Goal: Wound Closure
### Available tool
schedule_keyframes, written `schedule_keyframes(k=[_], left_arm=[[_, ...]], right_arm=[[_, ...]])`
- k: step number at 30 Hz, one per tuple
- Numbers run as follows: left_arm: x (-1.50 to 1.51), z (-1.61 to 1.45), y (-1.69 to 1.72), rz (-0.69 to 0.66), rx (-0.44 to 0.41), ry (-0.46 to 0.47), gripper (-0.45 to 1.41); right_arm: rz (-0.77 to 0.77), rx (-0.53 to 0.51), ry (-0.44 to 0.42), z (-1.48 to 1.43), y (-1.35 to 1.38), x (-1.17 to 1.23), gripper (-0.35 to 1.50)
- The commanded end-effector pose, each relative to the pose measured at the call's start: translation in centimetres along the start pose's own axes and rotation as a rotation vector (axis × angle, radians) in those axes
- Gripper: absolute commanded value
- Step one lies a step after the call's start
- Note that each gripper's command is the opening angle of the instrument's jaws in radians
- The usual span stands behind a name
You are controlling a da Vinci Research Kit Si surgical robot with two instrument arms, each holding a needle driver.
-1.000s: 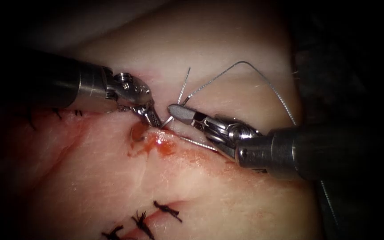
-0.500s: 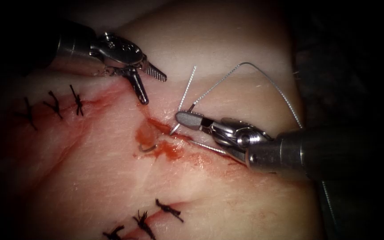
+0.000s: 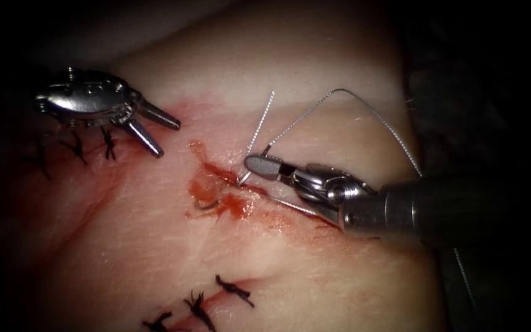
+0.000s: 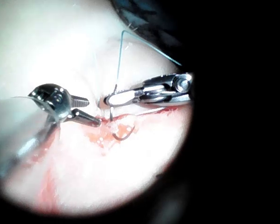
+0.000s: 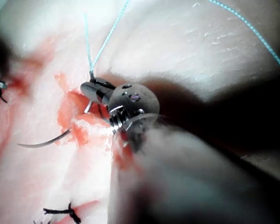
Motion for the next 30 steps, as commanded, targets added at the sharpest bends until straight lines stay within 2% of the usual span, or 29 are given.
schedule_keyframes(k=[1,4,6,10,13,17,25,28,30], left_arm=[[-0.06,0.13,0.0,0.024,-0.013,-0.008,0.42],[-0.1,0.3,0.07,0.067,-0.044,-0.019,0.51],[-0.07,0.39,0.03,0.096,-0.048,-0.014,0.46],[-0.05,0.46,-0.02,0.133,-0.05,-0.009,0.52],[-0.08,0.5,-0.03,0.135,-0.045,-0.011,0.69],[-0.09,0.57,-0.08,0.135,-0.037,-0.013,0.83],[-0.06,0.72,-0.12,0.134,-0.033,0.016,0.76],[-0.03,0.76,-0.14,0.133,-0.041,0.038,0.63],[-0.03,0.78,-0.14,0.134,-0.049,0.041,0.46]], right_arm=[[0.026,0.016,0.005,0.07,-0.01,-0.04,-0.35],[0.061,0.038,0.012,0.08,-0.02,-0.03,-0.35],[0.085,0.049,0.015,0.09,-0.03,-0.03,-0.35],[0.114,0.067,0.018,0.09,-0.03,-0.03,-0.35],[0.125,0.079,0.02,0.09,-0.03,-0.04,-0.35],[0.131,0.078,0.022,0.09,-0.03,-0.04,-0.35],[0.136,0.078,0.021,0.09,-0.02,-0.05,-0.35],[0.136,0.079,0.021,0.09,-0.02,-0.05,-0.35],[0.136,0.079,0.021,0.09,-0.02,-0.05,-0.35]])
